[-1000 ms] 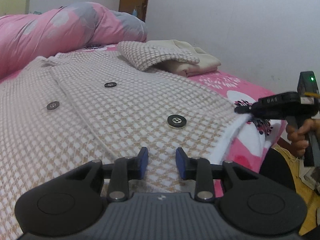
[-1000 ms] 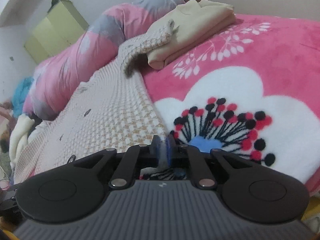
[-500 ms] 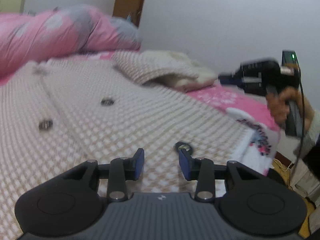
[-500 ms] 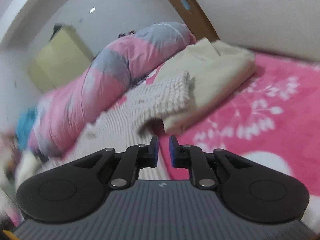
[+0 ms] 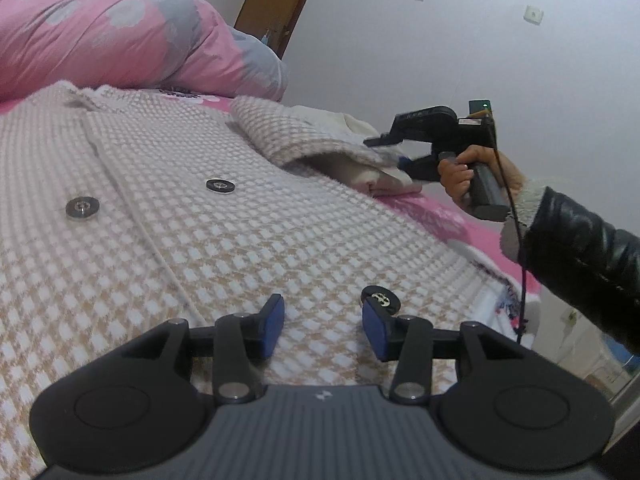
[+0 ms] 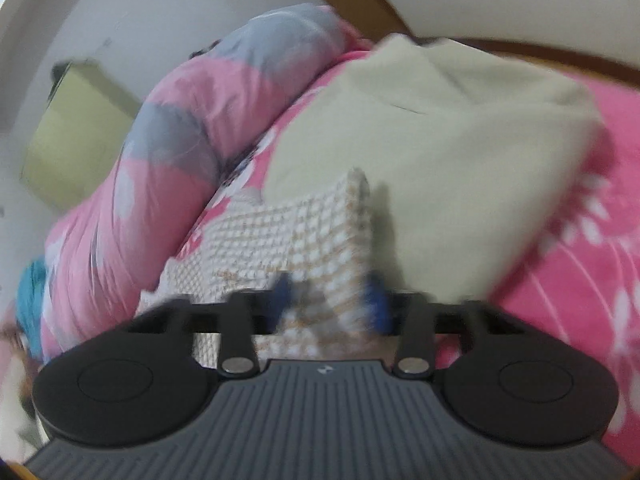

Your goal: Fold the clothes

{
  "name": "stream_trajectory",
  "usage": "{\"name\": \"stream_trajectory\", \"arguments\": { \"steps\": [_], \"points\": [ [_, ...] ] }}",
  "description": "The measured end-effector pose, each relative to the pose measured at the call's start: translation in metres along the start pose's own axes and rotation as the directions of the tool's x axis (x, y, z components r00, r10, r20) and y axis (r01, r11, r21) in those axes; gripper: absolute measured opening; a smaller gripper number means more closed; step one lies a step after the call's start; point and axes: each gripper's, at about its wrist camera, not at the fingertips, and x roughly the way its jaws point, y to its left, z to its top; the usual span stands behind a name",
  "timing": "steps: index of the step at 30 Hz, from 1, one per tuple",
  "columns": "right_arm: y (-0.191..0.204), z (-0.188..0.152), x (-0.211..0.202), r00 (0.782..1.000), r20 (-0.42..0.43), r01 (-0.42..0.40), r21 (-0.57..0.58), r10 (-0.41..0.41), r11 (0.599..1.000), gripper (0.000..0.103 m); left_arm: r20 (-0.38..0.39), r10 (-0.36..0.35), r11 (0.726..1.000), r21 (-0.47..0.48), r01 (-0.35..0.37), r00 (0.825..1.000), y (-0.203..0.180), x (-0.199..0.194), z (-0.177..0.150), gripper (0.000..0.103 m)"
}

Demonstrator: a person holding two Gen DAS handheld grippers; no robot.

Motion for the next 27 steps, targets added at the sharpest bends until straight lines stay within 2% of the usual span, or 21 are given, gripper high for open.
{"name": "stream_trajectory", "arguments": {
  "steps": [3, 7, 11, 13, 18, 22, 25, 27],
  "points": [
    [0.024, 0.01, -0.006, 0.999, 0.035, -0.027, -0.083, 0.03, 0.996, 0.008, 0.007, -0.015, 1.0, -0.017, 0.015, 1.0, 0.004, 0.0, -0.001, 0.045],
    [0.065, 0.053, -0.04, 0.979, 0.181, -0.056, -0.185, 0.09, 0.981, 0.007, 0.015, -0.026, 0.999, -0.027, 0.026, 1.0, 0.007, 0.0, -0.002, 0.045],
    [0.097, 0.11, -0.076, 0.94, 0.332, 0.009, -0.247, 0.076, 0.969, 0.006, 0.028, -0.05, 0.997, -0.058, 0.052, 0.998, 0.014, -0.001, -0.003, 0.045],
    [0.109, 0.131, -0.084, 0.925, 0.379, 0.076, -0.259, 0.028, 0.963, 0.006, 0.035, -0.064, 0.995, -0.075, 0.066, 0.997, 0.017, -0.002, -0.004, 0.045],
    [0.122, 0.162, -0.088, 0.892, 0.444, 0.198, -0.22, -0.083, 0.955, 0.006, 0.041, -0.08, 0.992, -0.096, 0.084, 0.996, 0.021, -0.004, -0.004, 0.045],
    [0.139, 0.173, -0.084, 0.878, 0.467, 0.215, -0.191, -0.105, 0.958, 0.006, 0.046, -0.093, 0.989, -0.108, 0.097, 0.995, 0.025, -0.003, -0.005, 0.045],
    [0.165, 0.167, -0.075, 0.885, 0.46, 0.196, -0.236, -0.068, 0.952, 0.006, 0.052, -0.104, 0.987, -0.121, 0.109, 0.993, 0.028, -0.004, -0.006, 0.045],
    [0.189, 0.155, -0.071, 0.9, 0.435, 0.167, -0.297, -0.023, 0.94, 0.006, 0.056, -0.11, 0.985, -0.126, 0.116, 0.992, 0.029, -0.004, -0.006, 0.045]
  ]
}}
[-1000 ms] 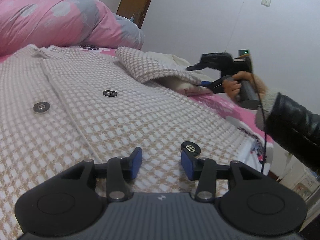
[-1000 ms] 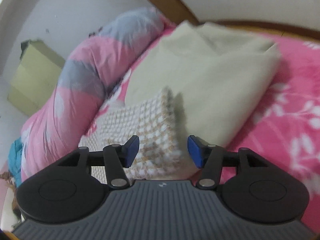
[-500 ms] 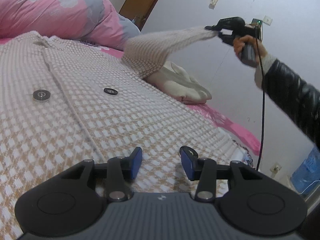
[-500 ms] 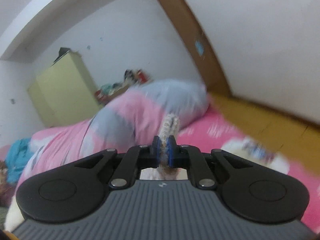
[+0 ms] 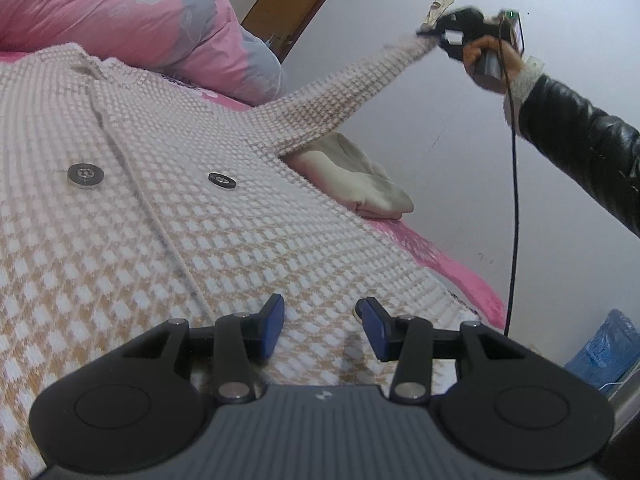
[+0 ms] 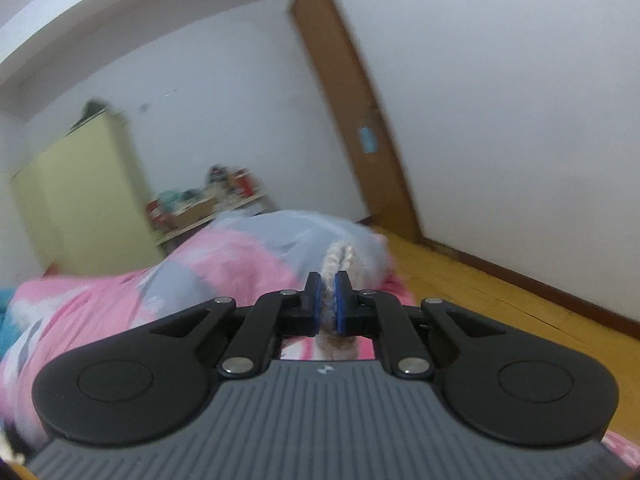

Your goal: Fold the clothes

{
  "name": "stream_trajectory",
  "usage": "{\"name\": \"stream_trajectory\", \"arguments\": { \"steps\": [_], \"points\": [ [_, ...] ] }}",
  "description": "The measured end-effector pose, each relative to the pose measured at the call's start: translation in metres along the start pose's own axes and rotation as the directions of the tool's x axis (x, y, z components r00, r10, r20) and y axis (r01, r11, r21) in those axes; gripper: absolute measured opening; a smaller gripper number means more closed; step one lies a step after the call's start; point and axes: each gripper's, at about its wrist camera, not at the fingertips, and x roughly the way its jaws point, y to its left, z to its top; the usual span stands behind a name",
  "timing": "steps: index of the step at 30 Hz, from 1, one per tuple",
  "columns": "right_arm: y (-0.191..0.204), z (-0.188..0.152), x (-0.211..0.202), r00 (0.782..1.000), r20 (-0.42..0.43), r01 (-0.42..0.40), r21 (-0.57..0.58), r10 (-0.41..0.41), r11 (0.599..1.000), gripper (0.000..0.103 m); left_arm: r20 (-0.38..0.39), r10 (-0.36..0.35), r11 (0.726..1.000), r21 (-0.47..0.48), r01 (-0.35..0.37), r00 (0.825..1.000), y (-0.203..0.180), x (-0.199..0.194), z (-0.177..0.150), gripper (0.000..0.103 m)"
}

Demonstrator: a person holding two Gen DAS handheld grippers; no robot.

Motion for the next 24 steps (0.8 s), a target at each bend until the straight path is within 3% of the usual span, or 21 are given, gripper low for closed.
{"name": "stream_trajectory", "arguments": {
  "steps": [5, 8, 11, 13, 15, 18, 19, 20, 22, 24],
  "points": [
    [0.09, -0.005, -0.017, 0.978, -0.079, -0.197, -0.086, 0.191, 0.977, 0.005, 0.01, -0.024, 0.999, -0.025, 0.024, 1.0, 0.004, -0.001, -0.001, 0.045],
    [0.153, -0.02, -0.024, 0.944, -0.151, -0.316, -0.155, 0.294, 0.936, 0.005, 0.014, -0.04, 0.998, -0.042, 0.04, 0.999, 0.007, -0.001, -0.002, 0.045],
    [0.213, -0.049, -0.03, 0.892, -0.244, -0.429, -0.189, 0.38, 0.883, 0.005, 0.019, -0.052, 0.997, -0.057, 0.053, 0.998, 0.01, -0.002, -0.002, 0.045],
    [0.251, -0.087, -0.024, 0.84, -0.32, -0.508, -0.185, 0.437, 0.841, 0.005, 0.022, -0.056, 0.997, -0.061, 0.057, 0.998, 0.011, -0.002, -0.003, 0.045],
    [0.289, -0.132, -0.014, 0.773, -0.402, -0.588, -0.163, 0.491, 0.792, 0.008, 0.022, -0.057, 0.996, -0.062, 0.059, 0.998, 0.012, -0.003, -0.002, 0.045],
    [0.335, -0.206, -0.002, 0.628, -0.595, -0.675, -0.094, 0.502, 0.732, 0.017, 0.021, -0.061, 0.996, -0.069, 0.062, 0.998, 0.013, -0.003, -0.002, 0.045],
    [0.343, -0.225, 0.001, 0.585, -0.645, -0.686, -0.072, 0.491, 0.724, 0.017, 0.021, -0.062, 0.996, -0.071, 0.063, 0.998, 0.013, -0.004, -0.002, 0.045],
    [0.344, -0.237, 0.001, 0.559, -0.674, -0.692, -0.059, 0.483, 0.719, 0.017, 0.021, -0.062, 0.995, -0.072, 0.063, 0.998, 0.013, -0.004, -0.002, 0.045],
    [0.329, -0.238, -0.005, 0.549, -0.678, -0.695, -0.046, 0.489, 0.717, 0.017, 0.021, -0.063, 0.995, -0.076, 0.065, 0.998, 0.012, -0.005, -0.002, 0.045],
    [0.294, -0.218, -0.013, 0.584, -0.622, -0.677, -0.017, 0.522, 0.736, 0.021, 0.018, -0.062, 0.995, -0.079, 0.063, 0.998, 0.011, -0.005, -0.001, 0.045]
  ]
}}
